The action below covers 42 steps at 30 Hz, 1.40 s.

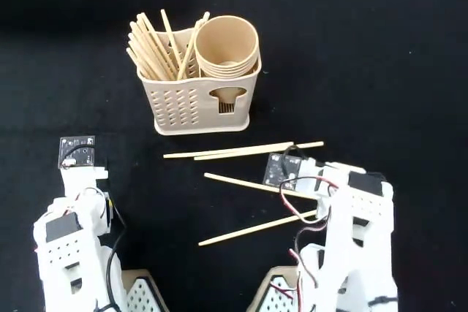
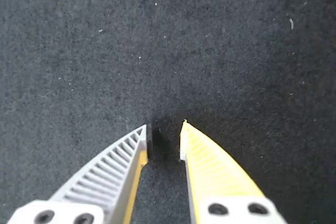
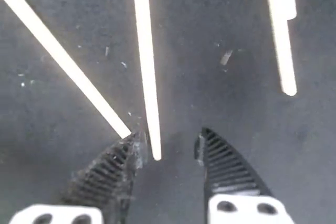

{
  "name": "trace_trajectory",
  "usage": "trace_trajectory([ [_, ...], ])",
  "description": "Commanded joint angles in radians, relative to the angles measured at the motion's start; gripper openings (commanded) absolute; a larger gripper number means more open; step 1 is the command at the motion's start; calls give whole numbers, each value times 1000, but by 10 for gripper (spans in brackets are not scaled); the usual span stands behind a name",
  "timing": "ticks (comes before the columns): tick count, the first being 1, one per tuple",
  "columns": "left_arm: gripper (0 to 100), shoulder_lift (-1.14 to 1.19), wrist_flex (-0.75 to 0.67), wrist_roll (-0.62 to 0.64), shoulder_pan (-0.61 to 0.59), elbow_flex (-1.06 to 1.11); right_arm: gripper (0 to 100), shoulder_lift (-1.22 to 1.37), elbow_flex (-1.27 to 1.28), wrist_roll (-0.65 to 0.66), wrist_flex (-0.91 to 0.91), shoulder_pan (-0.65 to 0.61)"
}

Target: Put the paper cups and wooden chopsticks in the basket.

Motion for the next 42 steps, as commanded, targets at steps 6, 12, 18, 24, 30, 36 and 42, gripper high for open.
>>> trace_trajectory([
  [6,123,2,-20,-5,-10,2,209,-291,-59,-299,247,-336],
  [12,123,2,-20,-5,-10,2,177,-392,136,-311,328,-635],
  [18,123,2,-20,-5,-10,2,178,-401,231,-311,324,-678],
  [24,123,2,-20,-5,-10,2,190,-395,294,-356,207,-678],
  [30,123,2,-20,-5,-10,2,238,-395,234,-514,176,-681],
  [36,123,2,-20,-5,-10,2,230,-394,128,-605,272,-806],
  [42,123,2,-20,-5,-10,2,230,-371,45,-700,293,-922],
])
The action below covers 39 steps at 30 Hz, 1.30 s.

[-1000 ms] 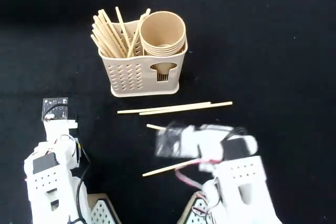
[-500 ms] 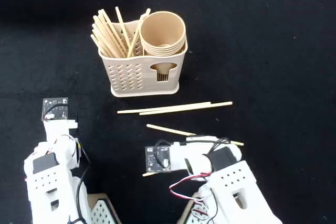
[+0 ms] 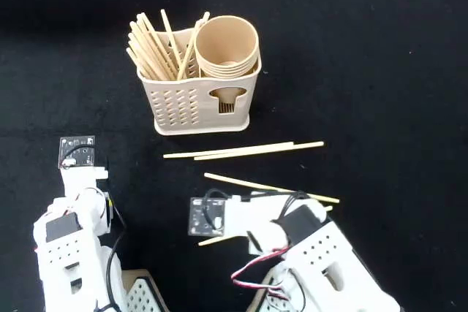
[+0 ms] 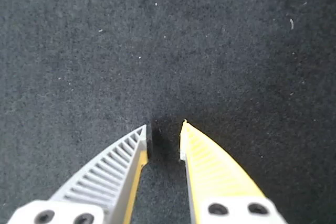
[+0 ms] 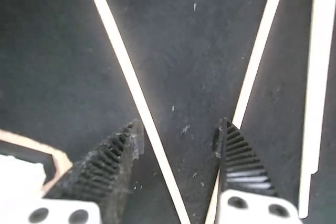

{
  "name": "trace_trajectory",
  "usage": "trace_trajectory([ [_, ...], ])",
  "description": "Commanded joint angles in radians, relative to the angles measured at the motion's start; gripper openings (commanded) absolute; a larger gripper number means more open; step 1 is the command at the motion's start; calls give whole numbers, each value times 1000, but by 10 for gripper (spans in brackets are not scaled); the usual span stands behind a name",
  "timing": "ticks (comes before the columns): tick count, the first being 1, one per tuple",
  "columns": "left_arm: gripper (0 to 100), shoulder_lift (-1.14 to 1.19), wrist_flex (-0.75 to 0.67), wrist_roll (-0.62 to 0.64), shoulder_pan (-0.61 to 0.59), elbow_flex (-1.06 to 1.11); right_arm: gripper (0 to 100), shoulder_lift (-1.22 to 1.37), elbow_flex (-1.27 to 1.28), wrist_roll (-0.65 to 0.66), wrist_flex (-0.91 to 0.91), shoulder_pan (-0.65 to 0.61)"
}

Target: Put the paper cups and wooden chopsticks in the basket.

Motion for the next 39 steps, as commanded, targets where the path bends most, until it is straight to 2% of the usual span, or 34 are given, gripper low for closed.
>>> trace_trajectory([
  [1,123,2,-20,-5,-10,1,230,39,-85,-51,9,-55],
  [12,123,2,-20,-5,-10,1,230,538,-300,-121,-17,-193],
  [29,123,2,-20,-5,-10,1,227,572,-96,-121,-264,-201],
  [34,123,2,-18,-5,-10,1,116,573,-99,-114,-282,-199],
  [39,123,2,-18,-5,-10,1,122,588,-99,-114,-276,-199],
])
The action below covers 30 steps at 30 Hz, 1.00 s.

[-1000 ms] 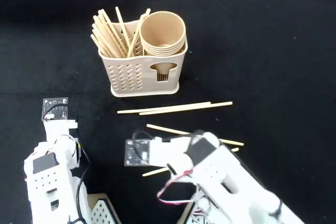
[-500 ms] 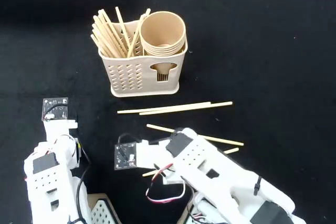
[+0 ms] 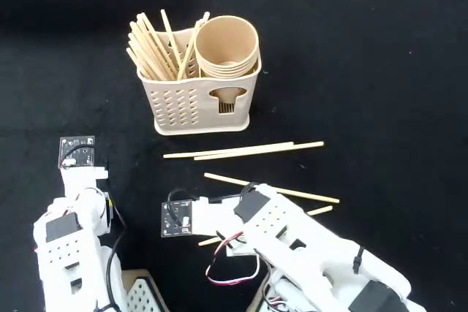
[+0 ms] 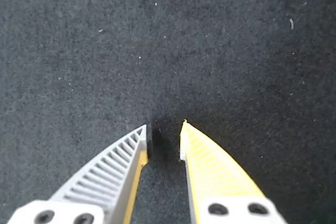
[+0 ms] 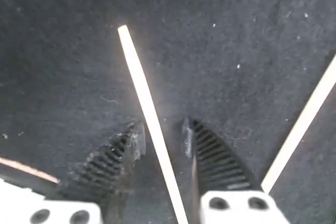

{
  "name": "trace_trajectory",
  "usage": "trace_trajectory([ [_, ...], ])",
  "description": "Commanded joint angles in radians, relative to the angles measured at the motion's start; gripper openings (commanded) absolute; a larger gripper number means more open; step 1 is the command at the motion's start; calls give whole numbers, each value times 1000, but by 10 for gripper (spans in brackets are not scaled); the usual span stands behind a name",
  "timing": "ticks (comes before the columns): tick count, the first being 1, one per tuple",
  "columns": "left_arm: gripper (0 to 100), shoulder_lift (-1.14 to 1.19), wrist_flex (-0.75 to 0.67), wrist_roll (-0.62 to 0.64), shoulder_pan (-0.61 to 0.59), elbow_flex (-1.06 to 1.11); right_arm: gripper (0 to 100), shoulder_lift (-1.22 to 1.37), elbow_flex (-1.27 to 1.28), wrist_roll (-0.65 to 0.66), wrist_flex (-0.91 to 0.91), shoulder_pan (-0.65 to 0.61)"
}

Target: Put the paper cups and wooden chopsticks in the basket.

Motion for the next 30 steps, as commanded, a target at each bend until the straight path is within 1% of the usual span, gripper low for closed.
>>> trace_trajectory([
  [1,123,2,-18,-5,-10,1,119,35,-2,0,-3,-9],
  [4,123,2,-18,-5,-10,1,107,84,-7,40,-6,-9],
  [8,123,2,-18,-5,-10,1,14,147,-54,57,-3,9],
  [14,123,2,-18,-5,-10,1,12,171,-173,60,14,127],
  [20,123,2,-18,-5,-10,1,12,171,-283,61,58,196],
  [22,123,2,-18,-5,-10,1,13,179,-308,89,57,215],
  [24,123,2,-18,-5,-10,1,13,179,-320,112,34,227],
  [30,123,2,-17,-5,-10,1,15,205,-289,110,-104,232],
])
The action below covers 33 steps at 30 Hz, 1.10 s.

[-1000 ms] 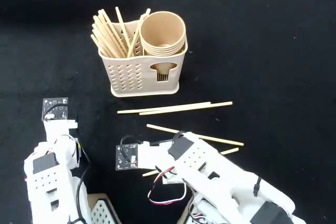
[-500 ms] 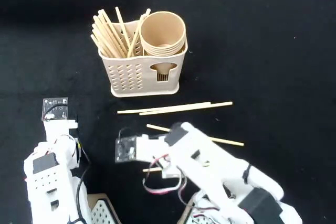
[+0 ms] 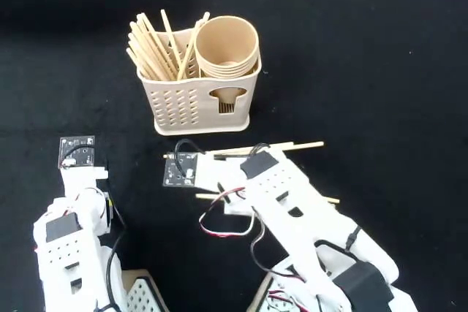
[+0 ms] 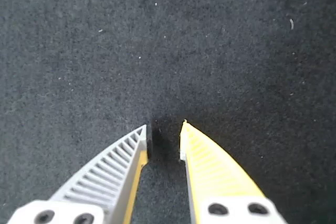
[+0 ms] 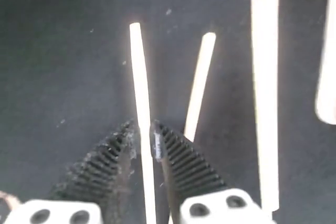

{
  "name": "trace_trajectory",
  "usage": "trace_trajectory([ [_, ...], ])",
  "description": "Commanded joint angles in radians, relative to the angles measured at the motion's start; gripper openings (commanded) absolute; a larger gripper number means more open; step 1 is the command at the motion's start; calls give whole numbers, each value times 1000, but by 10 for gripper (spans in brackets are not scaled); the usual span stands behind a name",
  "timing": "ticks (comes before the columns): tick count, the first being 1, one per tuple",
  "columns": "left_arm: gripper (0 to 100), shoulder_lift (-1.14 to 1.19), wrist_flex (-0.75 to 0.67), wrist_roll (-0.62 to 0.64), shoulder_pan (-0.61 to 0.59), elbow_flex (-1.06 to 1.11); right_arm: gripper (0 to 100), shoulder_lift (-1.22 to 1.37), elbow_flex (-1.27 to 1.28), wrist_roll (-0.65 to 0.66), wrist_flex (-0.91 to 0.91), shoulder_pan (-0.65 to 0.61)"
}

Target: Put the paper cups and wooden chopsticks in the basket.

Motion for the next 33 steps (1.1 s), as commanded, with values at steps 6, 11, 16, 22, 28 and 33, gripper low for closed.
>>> trace_trajectory([
  [6,123,2,-17,-5,-10,1,42,143,-35,8,-153,68],
  [11,123,2,-18,-5,-10,1,188,171,-36,6,-150,78],
  [16,123,2,-20,-5,-10,1,174,171,-36,6,-149,80],
  [22,123,2,-20,-5,-10,1,174,170,-44,6,-149,101],
  [28,123,2,-20,-5,-10,1,177,76,-50,6,-144,175],
  [33,123,2,-20,-5,-10,1,178,-77,-24,14,-68,190],
])
